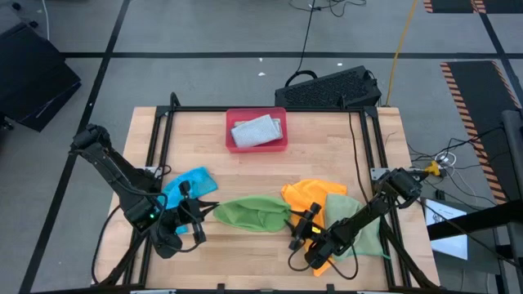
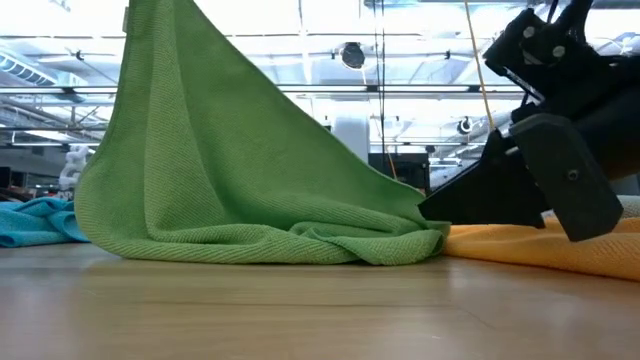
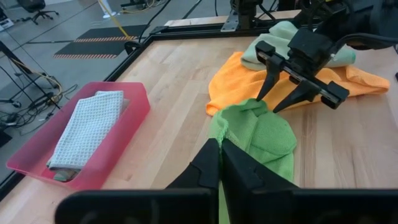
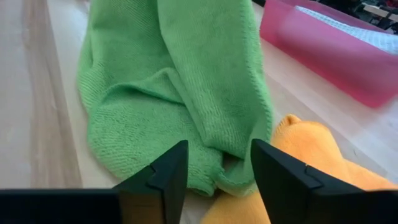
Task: Fold microfiber towels
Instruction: Fold the green towel
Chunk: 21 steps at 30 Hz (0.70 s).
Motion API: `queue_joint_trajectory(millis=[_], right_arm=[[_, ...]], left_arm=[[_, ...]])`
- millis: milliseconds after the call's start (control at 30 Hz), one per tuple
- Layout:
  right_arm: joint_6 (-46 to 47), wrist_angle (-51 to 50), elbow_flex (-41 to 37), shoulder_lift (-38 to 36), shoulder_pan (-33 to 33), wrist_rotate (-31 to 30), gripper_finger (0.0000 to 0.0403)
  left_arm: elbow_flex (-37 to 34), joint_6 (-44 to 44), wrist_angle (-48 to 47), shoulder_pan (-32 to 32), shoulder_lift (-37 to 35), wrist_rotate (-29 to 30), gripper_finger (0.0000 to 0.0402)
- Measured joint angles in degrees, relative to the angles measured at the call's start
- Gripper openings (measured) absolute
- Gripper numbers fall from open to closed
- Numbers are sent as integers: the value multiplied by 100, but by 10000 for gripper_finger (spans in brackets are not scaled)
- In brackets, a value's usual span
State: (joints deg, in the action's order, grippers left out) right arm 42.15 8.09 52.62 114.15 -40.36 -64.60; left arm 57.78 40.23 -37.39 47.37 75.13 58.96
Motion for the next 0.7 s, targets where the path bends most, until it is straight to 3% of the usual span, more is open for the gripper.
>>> queue_joint_trajectory(millis=[200, 467, 700], right_arm=[[112, -128, -2, -72, 4, 12, 150], [110, -613, 0, -498, -14, 42, 180], [569, -601, -264, -494, 346, 1065, 186]], left_arm=[[0, 20, -2, 0, 0, 0, 14], [0, -24, 39, 0, 0, -3, 18], [0, -70, 83, 0, 0, -7, 5]])
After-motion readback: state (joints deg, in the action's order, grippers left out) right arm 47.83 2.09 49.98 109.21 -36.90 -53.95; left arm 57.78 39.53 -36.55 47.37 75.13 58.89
